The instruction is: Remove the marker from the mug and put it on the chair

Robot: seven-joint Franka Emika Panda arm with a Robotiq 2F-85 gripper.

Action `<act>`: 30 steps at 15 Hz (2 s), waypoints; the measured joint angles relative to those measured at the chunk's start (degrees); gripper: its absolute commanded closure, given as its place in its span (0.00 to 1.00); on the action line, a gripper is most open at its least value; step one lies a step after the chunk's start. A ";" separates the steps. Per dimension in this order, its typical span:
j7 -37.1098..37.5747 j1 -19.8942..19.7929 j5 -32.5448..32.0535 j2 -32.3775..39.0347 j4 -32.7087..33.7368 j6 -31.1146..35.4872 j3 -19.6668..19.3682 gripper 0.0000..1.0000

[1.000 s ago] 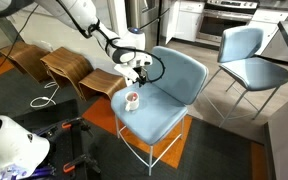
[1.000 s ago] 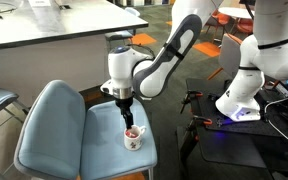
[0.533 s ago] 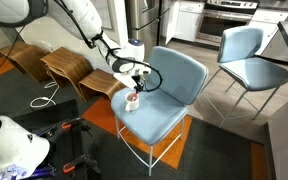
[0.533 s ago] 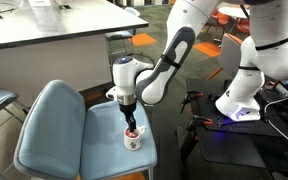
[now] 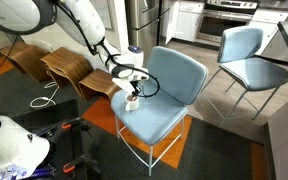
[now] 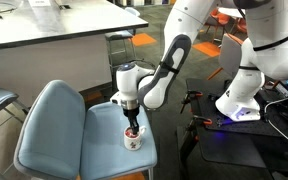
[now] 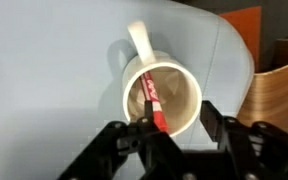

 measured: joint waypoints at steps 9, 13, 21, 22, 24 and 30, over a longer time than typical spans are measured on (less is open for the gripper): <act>-0.08 -1.24 -0.15 4.08 1.39 2.17 0.82 0.43; -0.13 -1.51 -0.23 6.22 2.92 2.48 1.29 0.43; -0.13 -2.18 -0.37 9.20 4.52 4.75 1.71 0.78; -0.13 -2.26 -0.46 9.33 4.52 5.07 1.73 0.87; -0.13 -2.46 -0.85 9.72 4.51 6.05 1.73 0.99; -0.13 -3.05 -1.44 9.38 3.47 7.95 1.91 0.95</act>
